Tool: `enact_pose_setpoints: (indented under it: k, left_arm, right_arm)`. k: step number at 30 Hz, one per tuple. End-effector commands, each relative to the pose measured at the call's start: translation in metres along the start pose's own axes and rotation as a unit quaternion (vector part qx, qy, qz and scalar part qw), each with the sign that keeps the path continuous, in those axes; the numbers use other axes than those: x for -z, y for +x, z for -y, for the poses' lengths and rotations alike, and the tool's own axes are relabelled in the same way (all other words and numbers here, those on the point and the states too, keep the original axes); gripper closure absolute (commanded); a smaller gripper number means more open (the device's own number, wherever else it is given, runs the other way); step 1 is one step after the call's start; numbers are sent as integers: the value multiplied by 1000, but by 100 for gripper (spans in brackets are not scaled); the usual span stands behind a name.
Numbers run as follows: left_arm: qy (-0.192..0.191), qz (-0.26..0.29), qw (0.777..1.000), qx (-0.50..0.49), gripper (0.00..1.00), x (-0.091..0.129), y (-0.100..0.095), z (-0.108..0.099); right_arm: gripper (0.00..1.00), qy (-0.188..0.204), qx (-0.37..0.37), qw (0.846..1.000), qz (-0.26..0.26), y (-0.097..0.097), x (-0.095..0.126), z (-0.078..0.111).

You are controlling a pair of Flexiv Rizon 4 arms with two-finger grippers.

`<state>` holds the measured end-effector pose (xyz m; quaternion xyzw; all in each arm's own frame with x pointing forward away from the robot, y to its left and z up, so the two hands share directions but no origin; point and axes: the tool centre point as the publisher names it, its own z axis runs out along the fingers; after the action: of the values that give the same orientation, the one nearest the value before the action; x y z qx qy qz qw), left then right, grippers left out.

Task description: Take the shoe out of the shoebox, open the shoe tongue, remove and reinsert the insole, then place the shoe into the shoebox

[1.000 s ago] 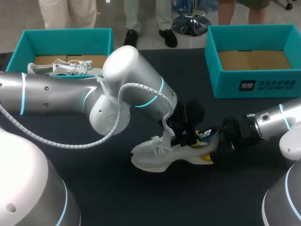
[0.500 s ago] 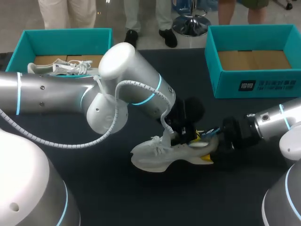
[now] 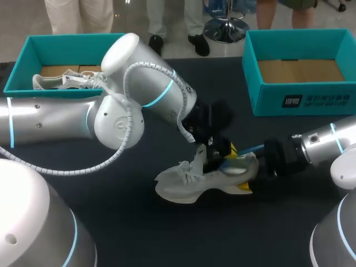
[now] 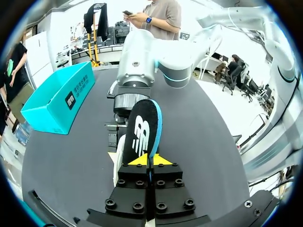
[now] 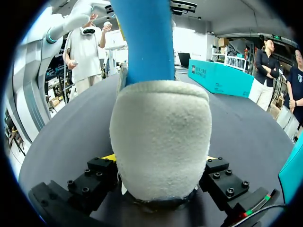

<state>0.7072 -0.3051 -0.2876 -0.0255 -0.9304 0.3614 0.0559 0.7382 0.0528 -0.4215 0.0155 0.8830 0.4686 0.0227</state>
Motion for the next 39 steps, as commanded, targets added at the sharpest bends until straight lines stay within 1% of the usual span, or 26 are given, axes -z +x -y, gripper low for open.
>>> enact_pose_setpoints:
  k: [1, 9, 15, 22, 27, 31, 37, 39]
  left_arm:
    - [13, -11, 1000, -3, 100, 8, 0, 1]
    - [30, -14, 999, -3, 100, 13, -4, 15]
    - [48, -22, 999, -14, 100, 17, -2, 32]
    - [72, -29, 996, -33, 100, 31, 5, 50]
    - [86, -33, 995, -42, 100, 42, 8, 59]
    - [100, -35, 993, -59, 100, 54, 15, 69]
    - [102, -30, 992, -73, 100, 68, 23, 85]
    - [94, -21, 993, -75, 100, 69, 24, 88]
  right_arm:
    - [100, 2, 0, 1000, 1, 1, -1, -1]
    - [100, 2, 0, 1000, 1, 1, -1, -1]
    - [100, 2, 0, 1000, 1, 1, -1, -1]
    - [100, 2, 0, 1000, 1, 1, -1, -1]
    - [100, 2, 0, 1000, 1, 1, -1, -1]
    - [100, 2, 0, 1000, 1, 1, -1, -1]
    - [100, 2, 0, 1000, 1, 1, -1, -1]
    - [100, 2, 0, 1000, 1, 1, -1, -1]
